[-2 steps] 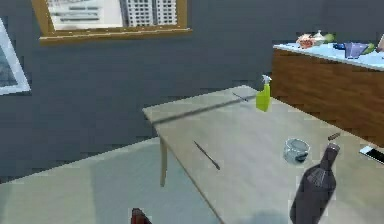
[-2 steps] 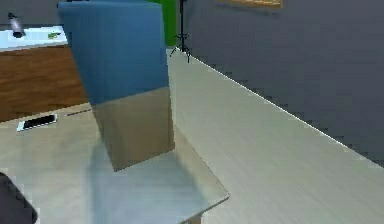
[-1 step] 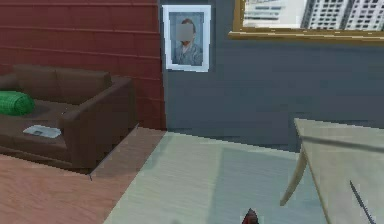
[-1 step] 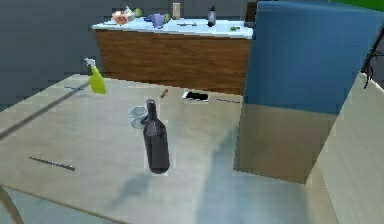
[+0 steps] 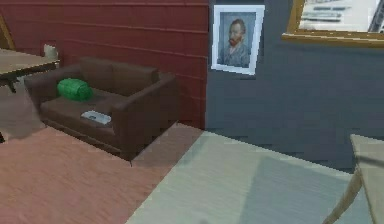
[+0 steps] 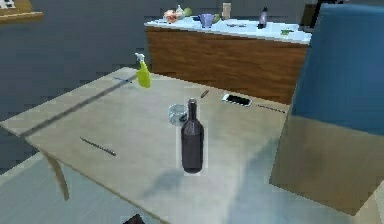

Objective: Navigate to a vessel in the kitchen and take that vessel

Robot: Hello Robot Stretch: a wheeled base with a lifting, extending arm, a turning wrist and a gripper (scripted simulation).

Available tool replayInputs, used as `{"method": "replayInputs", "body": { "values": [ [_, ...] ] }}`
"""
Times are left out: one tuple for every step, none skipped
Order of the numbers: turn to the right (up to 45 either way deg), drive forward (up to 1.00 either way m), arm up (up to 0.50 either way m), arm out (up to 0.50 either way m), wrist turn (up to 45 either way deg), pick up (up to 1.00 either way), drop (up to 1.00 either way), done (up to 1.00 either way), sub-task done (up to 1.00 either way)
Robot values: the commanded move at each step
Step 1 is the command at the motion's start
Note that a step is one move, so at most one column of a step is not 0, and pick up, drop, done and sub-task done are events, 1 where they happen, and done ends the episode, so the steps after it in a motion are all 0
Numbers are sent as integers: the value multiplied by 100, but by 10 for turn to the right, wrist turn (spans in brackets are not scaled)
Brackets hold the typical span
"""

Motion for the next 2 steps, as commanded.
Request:
{"method": "replayInputs", "body": {
  "values": [
    [300,0,0,0,0,0,0,0,0],
    [0,10,0,0,0,0,0,0,0]
  ]
}}
